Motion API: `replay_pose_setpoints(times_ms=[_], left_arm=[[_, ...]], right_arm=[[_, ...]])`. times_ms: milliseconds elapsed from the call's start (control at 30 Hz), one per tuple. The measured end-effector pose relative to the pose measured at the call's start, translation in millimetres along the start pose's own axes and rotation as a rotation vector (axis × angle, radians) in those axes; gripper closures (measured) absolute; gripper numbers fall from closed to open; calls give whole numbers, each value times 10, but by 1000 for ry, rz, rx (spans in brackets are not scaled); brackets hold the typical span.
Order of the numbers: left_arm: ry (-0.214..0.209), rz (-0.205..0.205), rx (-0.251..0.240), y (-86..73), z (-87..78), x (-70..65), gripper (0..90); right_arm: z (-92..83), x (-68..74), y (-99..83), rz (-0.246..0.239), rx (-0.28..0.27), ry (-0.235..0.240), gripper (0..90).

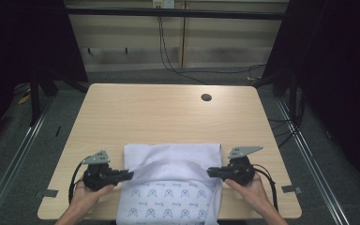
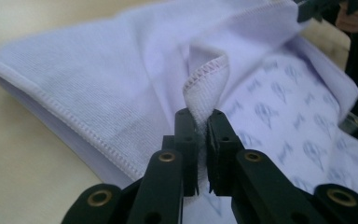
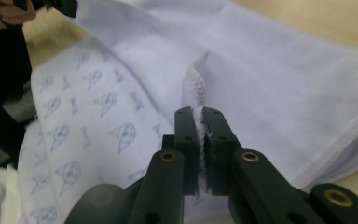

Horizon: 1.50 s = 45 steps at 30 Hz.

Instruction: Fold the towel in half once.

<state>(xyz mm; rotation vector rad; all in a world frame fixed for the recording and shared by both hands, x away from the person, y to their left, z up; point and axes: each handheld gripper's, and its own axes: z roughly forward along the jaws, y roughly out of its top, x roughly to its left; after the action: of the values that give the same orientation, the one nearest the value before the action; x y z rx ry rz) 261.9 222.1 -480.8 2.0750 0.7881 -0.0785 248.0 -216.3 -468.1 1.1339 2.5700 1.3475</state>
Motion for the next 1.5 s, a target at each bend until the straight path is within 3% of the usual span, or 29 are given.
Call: replay_pose_setpoints(times_ms=[133, 167, 233, 300, 400, 533, 667, 733, 800, 900, 967, 1267, 1367, 1467, 1500], left_arm=[[13, 26, 85, -61, 141, -2, 844], [13, 26, 85, -61, 141, -2, 845], [55, 50, 86, -19, 197, 34, 846], [68, 48, 82, 2, 217, 54, 846], [128, 42, 66, 92, 283, 153, 846], [149, 10, 51, 186, 353, 273, 845], [125, -25, 42, 259, 443, 325, 846], [110, -29, 44, 285, 498, 291, 846], [118, 8, 54, 338, 568, 249, 847], [161, 14, 53, 437, 668, 263, 849], [167, 18, 59, 471, 687, 284, 849], [213, 1, 29, 597, 756, 495, 849], [215, -18, 9, 623, 760, 605, 849], [252, -16, -2, 666, 762, 703, 849], [256, -39, -13, 688, 760, 781, 849]], right_arm=[[147, 48, -58, -3, 70, 8, 860], [147, 48, -58, -3, 70, 8, 860], [222, 2, -54, -6, 98, -23, 860], [272, -68, -38, -1, 111, -44, 860], [308, -161, -6, 16, 110, -55, 860], [296, -257, 29, 21, 120, -87, 862], [221, -296, 2, 17, 126, -132, 864], [140, -321, -58, 44, 124, -145, 864], [68, -377, -106, 54, 120, -154, 866], [52, -464, -86, 83, 116, -175, 867], [68, -516, -56, 74, 108, -197, 867], [131, -778, 74, 104, 83, -230, 867], [201, -854, 152, 97, 73, -242, 867], [284, -967, 234, 107, 54, -233, 867], [358, -1024, 313, 108, 47, -247, 867]])
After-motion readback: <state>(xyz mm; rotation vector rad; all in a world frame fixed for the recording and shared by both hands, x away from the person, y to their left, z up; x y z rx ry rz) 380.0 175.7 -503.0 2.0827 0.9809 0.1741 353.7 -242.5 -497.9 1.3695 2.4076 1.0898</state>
